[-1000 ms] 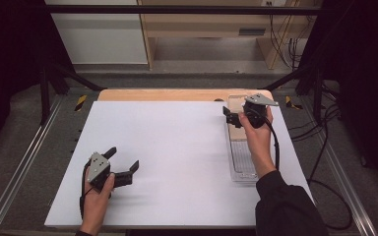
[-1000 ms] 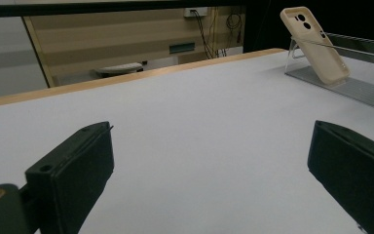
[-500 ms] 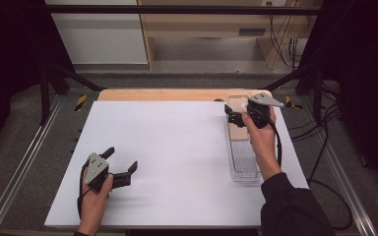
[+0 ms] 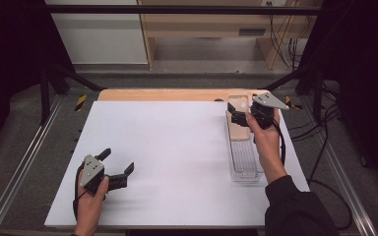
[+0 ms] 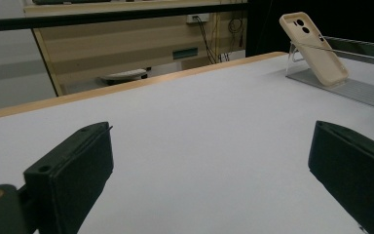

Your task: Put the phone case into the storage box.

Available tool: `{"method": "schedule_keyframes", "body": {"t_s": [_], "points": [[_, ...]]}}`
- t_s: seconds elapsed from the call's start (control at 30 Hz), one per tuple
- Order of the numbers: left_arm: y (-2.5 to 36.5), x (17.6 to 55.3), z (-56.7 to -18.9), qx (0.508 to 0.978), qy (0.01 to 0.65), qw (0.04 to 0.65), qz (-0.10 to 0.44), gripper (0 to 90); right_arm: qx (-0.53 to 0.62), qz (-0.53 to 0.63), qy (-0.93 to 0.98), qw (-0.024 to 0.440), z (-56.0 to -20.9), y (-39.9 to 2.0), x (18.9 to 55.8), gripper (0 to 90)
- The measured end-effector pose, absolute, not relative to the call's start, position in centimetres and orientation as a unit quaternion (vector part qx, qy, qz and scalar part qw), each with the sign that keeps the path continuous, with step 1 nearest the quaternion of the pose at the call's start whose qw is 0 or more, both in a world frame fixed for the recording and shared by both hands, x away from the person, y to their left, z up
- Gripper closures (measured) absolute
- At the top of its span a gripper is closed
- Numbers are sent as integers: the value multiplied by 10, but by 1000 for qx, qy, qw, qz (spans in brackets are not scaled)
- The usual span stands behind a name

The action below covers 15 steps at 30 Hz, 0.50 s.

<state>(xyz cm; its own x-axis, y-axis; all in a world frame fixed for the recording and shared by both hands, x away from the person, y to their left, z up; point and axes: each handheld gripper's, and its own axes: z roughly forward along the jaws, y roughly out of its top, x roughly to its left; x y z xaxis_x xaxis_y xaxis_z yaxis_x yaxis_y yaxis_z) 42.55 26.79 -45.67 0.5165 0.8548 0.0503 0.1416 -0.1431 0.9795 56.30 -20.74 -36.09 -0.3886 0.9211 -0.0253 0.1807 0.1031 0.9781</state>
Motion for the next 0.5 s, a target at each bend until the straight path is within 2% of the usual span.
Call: {"method": "schedule_keyframes", "body": {"t_s": [0.5], "points": [[284, 415, -457, 670, 377, 545, 336, 26, 429, 534, 636, 354, -361, -223, 555, 49]]}}
